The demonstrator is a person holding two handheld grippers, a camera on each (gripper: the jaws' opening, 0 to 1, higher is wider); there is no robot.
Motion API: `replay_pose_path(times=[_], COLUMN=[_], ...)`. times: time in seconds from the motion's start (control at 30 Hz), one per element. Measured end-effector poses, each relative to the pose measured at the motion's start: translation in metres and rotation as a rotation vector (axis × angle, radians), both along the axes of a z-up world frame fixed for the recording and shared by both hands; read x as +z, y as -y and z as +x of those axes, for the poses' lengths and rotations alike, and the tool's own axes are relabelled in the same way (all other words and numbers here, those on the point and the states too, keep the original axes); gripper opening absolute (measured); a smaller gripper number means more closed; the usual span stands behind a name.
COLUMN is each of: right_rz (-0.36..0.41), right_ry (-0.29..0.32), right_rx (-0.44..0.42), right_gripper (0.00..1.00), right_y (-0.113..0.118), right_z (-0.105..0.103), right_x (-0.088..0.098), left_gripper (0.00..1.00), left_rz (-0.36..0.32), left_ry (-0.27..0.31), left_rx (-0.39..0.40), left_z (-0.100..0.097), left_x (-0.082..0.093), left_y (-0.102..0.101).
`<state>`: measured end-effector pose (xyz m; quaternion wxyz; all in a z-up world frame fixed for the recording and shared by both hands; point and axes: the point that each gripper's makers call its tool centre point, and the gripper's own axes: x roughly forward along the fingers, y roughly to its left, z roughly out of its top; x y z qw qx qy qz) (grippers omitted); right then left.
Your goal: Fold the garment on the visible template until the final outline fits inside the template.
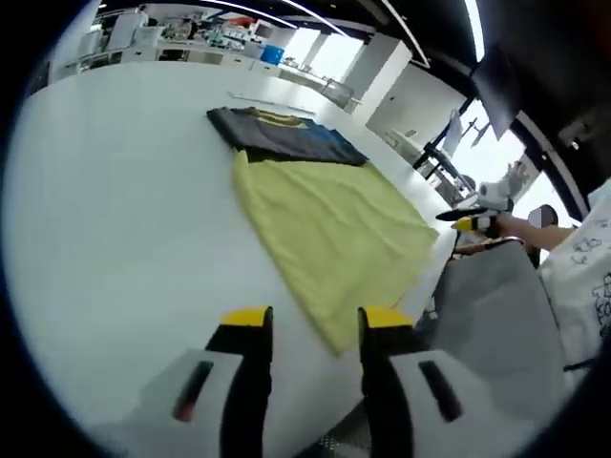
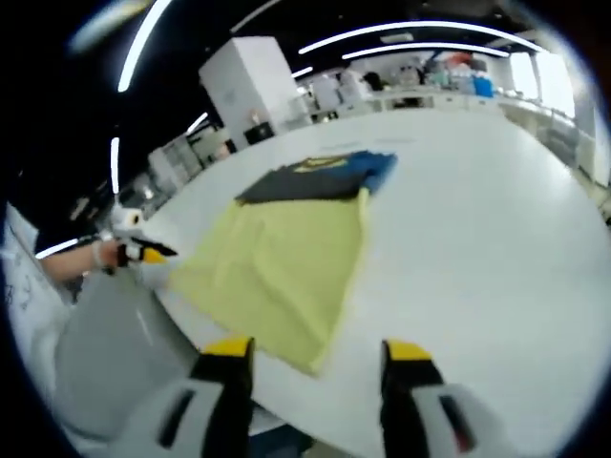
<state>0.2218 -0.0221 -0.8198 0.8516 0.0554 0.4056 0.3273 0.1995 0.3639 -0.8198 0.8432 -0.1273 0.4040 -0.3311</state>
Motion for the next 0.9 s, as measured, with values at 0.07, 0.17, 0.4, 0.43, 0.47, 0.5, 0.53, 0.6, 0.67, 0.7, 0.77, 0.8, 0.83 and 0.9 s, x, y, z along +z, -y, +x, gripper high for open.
replay_pose_path(times=[0.07, 0.17, 0.4, 0.43, 0.47, 0.5, 0.53, 0.6, 0.67, 0.7, 0.77, 0.8, 0.83, 0.9], right_rz=[0.009, 0.018, 0.045, 0.053, 0.055, 0.055, 0.055, 0.053, 0.054, 0.054, 0.052, 0.057, 0.059, 0.052], right_ry=[-0.021, -0.048, -0.092, -0.100, -0.106, -0.113, -0.115, -0.120, -0.131, -0.137, -0.150, -0.148, -0.155, -0.156], right_rx=[-0.002, -0.013, -0.035, -0.036, -0.039, -0.040, -0.038, -0.040, -0.044, -0.045, -0.045, -0.045, -0.045, -0.044], right_gripper=[0.44, 0.39, 0.24, 0.22, 0.20, 0.18, 0.17, 0.15, 0.13, 0.11, 0.09, 0.08, 0.06, 0.01], right_y=[-0.001, -0.003, -0.007, -0.008, -0.008, -0.009, -0.009, -0.010, -0.011, -0.011, -0.012, -0.013, -0.014, -0.016], right_z=[-0.002, -0.005, -0.006, -0.006, -0.006, -0.007, -0.007, -0.007, -0.007, -0.006, -0.006, -0.006, -0.007, -0.007], right_x=[-0.003, -0.008, -0.011, -0.012, -0.012, -0.013, -0.013, -0.013, -0.015, -0.016, -0.020, -0.019, -0.019, -0.020], left_gripper=[0.24, 0.21, 0.14, 0.14, 0.14, 0.13, 0.13, 0.12, 0.11, 0.10, 0.09, 0.08, 0.07, 0.05], left_rz=[-0.002, -0.014, -0.040, -0.042, -0.040, -0.038, -0.042, -0.051, -0.053, -0.055, -0.060, -0.060, -0.061, -0.064], left_ry=[-0.018, -0.051, -0.096, -0.104, -0.107, -0.109, -0.115, -0.119, -0.122, -0.129, -0.139, -0.139, -0.143, -0.156], left_rx=[-0.013, -0.028, -0.019, -0.017, -0.016, -0.016, -0.012, -0.006, -0.008, -0.009, -0.013, -0.012, -0.011, 0.001], left_z=[-0.004, -0.010, -0.015, -0.015, -0.015, -0.015, -0.015, -0.015, -0.015, -0.015, -0.016, -0.016, -0.016, -0.015], left_x=[-0.003, -0.009, -0.016, -0.018, -0.019, -0.020, -0.021, -0.020, -0.020, -0.020, -0.021, -0.021, -0.021, -0.023], left_y=[0.000, 0.003, 0.005, 0.005, 0.005, 0.005, 0.005, 0.007, 0.008, 0.009, 0.012, 0.013, 0.014, 0.013])
